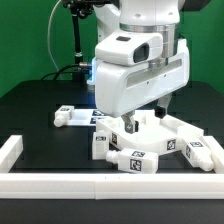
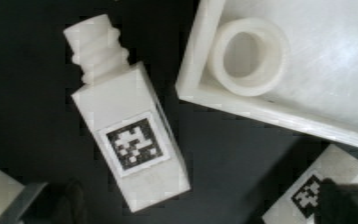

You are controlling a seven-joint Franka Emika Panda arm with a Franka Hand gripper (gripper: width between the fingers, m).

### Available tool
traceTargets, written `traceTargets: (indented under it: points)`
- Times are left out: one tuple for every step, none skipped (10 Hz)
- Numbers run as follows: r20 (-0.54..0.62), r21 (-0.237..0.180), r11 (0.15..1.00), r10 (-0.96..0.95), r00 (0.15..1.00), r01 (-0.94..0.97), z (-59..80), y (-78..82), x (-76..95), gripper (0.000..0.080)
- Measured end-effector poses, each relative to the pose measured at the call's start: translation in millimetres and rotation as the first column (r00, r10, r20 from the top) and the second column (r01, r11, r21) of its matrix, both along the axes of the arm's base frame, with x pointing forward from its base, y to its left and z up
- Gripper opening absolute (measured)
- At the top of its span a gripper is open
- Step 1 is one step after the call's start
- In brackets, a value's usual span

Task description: Assemble one leg

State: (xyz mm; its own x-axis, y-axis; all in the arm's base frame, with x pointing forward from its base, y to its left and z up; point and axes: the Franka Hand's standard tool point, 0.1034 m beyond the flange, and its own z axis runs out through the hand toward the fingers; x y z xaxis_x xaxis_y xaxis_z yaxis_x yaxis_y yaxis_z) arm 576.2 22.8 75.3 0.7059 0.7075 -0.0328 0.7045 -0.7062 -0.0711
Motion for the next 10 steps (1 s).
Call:
traceTargets:
  points:
    - [0.000,0.000,1.000,0.000,1.000,0.000,0.0,0.0,0.0,0.0649]
    - [0.000,0.000,1.000,0.000,1.000,0.000,0.0,0.0,0.0,0.0649]
    - [0.000,0.000,1.000,0.000,1.000,0.000,0.0,0.0,0.0,0.0649]
    - [0.000,0.000,1.000,0.000,1.000,0.000,0.0,0.0,0.0,0.0649]
    - [0.000,0.000,1.000,0.000,1.000,0.000,0.0,0.0,0.0,0.0649]
    - [-0.008,0.000,1.000,0.001,1.000,-0.001,-2.5,-1.4,-0.1,0.0649]
    - [-0.029,-0.001,1.000,-0.003,1.000,0.003,-9.9,-5.5,4.6,0.0649]
    - [-0.025,0.003,1.000,0.006,1.000,-0.006,-16.9,-3.3,14.7,0.0649]
    - [-0.022,0.009,1.000,0.012,1.000,-0.012,-25.7,1.7,21.4,0.0649]
    - [-0.020,0.013,1.000,0.014,1.000,-0.014,-35.7,3.6,23.7,0.0649]
